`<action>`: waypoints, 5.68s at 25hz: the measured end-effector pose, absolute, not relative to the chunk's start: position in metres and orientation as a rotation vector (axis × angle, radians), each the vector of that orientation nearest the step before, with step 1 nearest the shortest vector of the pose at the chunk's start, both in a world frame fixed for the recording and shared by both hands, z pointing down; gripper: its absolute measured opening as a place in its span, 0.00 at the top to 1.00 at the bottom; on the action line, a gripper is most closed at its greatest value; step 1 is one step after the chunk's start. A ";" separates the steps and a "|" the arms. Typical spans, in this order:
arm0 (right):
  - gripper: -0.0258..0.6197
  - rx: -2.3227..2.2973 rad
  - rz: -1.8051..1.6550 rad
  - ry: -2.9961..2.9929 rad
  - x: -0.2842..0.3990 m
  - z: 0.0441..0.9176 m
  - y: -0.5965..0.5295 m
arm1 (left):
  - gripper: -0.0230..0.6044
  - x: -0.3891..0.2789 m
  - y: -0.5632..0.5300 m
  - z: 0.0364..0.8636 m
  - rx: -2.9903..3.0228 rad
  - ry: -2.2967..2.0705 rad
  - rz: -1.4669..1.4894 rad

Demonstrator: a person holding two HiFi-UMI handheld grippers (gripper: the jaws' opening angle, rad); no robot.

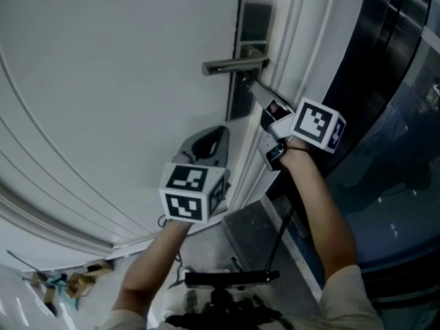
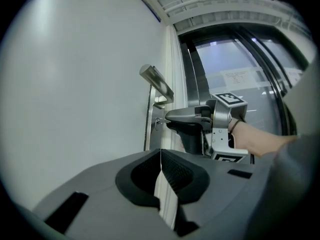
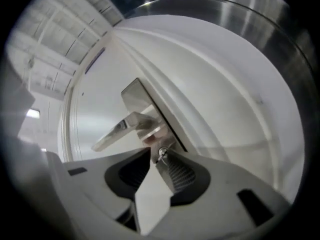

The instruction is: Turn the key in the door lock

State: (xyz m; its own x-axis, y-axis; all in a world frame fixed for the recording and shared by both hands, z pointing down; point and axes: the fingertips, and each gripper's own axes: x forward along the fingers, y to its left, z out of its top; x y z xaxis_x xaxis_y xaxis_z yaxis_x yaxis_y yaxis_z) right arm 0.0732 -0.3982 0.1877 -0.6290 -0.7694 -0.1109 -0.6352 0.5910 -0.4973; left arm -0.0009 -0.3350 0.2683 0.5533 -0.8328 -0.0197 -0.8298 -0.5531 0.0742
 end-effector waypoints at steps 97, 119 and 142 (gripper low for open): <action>0.85 -0.777 -1.061 2.266 0.063 0.198 -0.407 | 0.94 -0.004 -0.331 0.272 2.706 -1.463 -0.082; 0.74 -1.631 0.724 2.898 0.058 0.186 -0.380 | 0.94 -0.005 -0.335 0.277 2.698 -1.461 -0.076; 0.81 -1.869 2.292 2.610 0.043 0.210 -0.401 | 0.94 -0.012 -0.338 0.278 2.678 -1.471 -0.087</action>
State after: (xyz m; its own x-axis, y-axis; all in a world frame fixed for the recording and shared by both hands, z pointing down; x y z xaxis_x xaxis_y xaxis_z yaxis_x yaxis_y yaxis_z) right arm 0.0432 -0.4012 0.2104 -0.3142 -0.9493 0.0093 -0.1136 0.0473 0.9924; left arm -0.0119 -0.3376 0.2775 0.5359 -0.8442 -0.0089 -0.8395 -0.5339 0.1013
